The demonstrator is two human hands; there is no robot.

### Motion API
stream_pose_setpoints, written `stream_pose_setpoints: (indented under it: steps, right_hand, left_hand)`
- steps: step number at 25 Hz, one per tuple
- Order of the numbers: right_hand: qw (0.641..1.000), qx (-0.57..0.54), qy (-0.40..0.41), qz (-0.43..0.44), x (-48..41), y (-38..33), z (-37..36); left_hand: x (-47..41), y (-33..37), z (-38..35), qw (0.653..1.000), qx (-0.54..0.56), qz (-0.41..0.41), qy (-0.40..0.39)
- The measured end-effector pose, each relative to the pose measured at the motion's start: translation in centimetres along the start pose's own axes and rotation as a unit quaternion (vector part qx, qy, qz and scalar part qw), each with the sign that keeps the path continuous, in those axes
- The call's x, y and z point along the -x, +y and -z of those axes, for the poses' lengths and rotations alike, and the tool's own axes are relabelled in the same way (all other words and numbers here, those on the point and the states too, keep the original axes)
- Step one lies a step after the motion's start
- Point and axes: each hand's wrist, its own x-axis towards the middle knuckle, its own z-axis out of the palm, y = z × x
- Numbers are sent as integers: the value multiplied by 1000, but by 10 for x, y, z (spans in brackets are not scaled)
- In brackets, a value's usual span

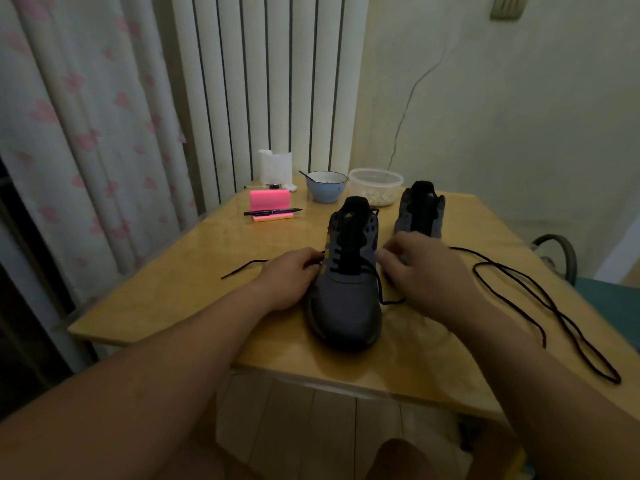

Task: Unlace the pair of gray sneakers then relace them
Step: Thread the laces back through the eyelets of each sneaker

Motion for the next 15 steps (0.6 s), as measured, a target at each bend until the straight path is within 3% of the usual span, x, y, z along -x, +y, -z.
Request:
stream_pose_setpoints:
  steps: [2,5,8,10,13,15]
  right_hand:
    - [984,-163,-53,-53,2,-11,-14]
    - [963,-239,-1,-121,-13,-7,-18]
    - [984,-143,32,-98,-55,7,-13]
    - [997,-65,-11,-46,-83,8,-8]
    - [993,-5,-113,-27,-115,12,-13]
    - [993,29,-110,-42,-124,19,-16]
  left_hand:
    - [-3,-1,1,1000,-10,-8,-8]
    - [-2,15,2,994,84,-39,48]
    - [2,35,-5,964,252,-65,57]
    - [7,39,-13,946,316,-57,47]
    - [15,37,-21,941,330,-33,73]
    - [15,36,-22,941,326,-31,88]
